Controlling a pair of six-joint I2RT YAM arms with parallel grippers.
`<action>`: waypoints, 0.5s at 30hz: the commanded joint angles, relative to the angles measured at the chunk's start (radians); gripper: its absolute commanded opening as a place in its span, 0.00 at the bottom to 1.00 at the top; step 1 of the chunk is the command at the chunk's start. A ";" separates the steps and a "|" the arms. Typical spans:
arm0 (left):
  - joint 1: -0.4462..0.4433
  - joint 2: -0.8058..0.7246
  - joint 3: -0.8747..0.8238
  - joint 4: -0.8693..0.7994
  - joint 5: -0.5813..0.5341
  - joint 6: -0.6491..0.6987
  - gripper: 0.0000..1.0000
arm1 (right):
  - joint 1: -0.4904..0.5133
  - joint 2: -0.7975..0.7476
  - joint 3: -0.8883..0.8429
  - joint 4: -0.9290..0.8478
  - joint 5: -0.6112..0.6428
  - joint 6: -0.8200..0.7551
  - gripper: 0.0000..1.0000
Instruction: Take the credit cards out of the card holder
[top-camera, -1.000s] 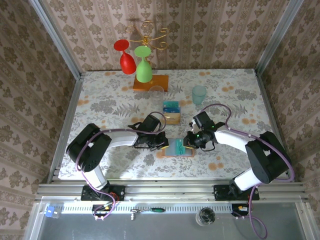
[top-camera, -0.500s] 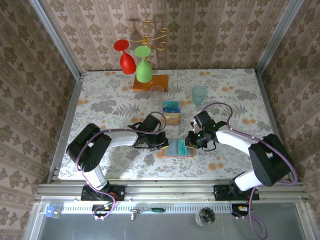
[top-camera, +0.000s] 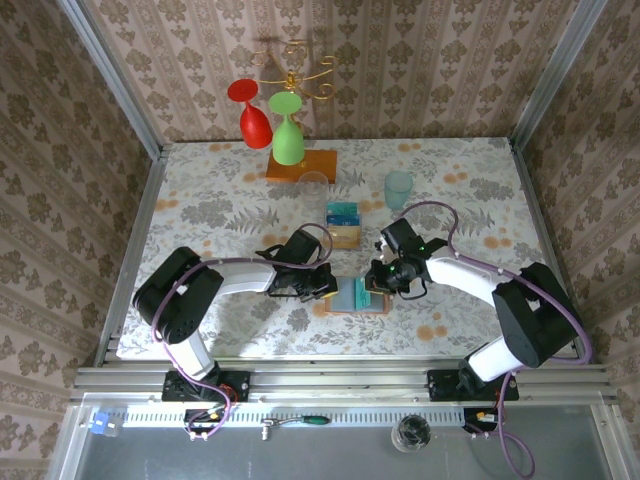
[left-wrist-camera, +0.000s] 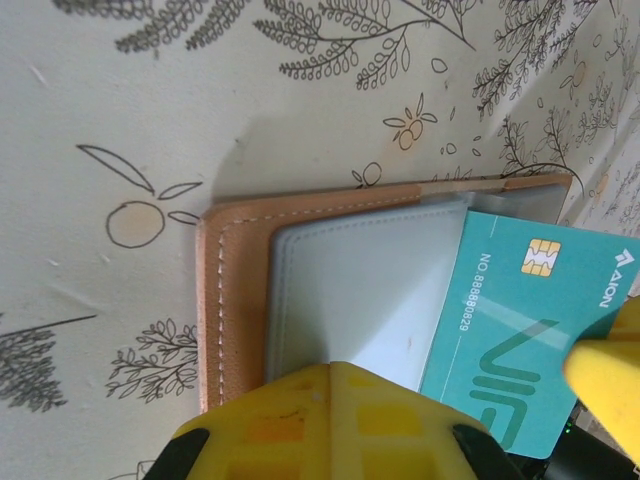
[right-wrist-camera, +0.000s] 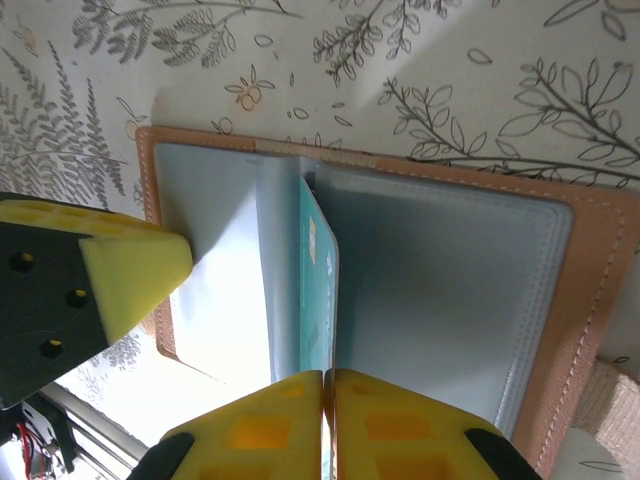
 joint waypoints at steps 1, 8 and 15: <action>-0.016 0.037 0.009 0.005 0.006 0.004 0.00 | 0.015 0.022 0.026 -0.011 0.021 0.003 0.10; -0.039 0.064 0.030 0.013 0.009 -0.004 0.00 | 0.022 0.025 0.030 -0.009 0.024 0.009 0.11; -0.038 0.057 0.022 0.012 0.008 -0.002 0.00 | 0.024 0.034 0.029 -0.002 0.024 0.010 0.07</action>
